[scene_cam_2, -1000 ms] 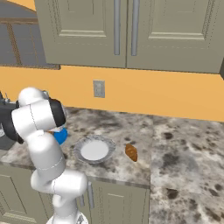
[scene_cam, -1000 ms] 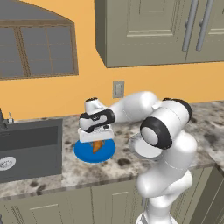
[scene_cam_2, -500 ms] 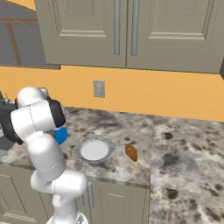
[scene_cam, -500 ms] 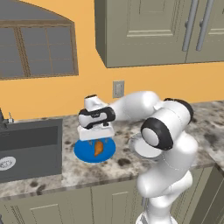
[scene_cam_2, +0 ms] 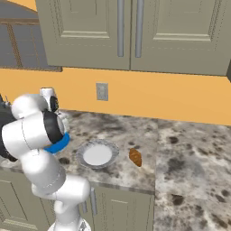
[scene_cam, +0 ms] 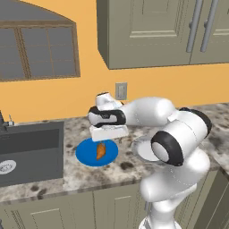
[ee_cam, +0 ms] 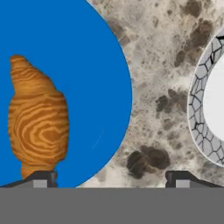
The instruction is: Place the pastries on the plates.
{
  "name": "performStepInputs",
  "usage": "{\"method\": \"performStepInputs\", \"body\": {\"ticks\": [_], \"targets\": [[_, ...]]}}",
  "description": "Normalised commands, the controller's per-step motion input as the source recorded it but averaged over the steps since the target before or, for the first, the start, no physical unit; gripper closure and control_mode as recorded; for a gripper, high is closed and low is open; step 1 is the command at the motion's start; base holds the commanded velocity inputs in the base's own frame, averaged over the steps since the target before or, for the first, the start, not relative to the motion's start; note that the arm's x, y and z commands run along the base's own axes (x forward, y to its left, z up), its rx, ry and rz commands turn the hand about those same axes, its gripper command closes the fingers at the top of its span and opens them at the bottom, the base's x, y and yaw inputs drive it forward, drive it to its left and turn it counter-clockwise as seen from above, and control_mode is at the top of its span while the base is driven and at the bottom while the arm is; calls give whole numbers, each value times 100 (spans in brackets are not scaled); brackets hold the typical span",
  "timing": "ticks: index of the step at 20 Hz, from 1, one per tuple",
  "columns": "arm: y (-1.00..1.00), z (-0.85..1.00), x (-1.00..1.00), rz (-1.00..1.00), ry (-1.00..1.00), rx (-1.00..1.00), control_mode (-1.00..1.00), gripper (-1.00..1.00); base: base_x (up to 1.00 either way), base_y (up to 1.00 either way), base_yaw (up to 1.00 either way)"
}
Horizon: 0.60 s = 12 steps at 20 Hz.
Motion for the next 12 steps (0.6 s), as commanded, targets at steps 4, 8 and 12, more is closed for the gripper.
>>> {"method": "performStepInputs", "body": {"ticks": [4,8,12], "targets": [[-91,22,-23,0,-1,0,-100,-100,0,0,0],[-96,23,-25,0,-1,0,-100,-100,0,0,0],[-100,18,-23,0,0,0,-100,-100,0,0,0]]}}
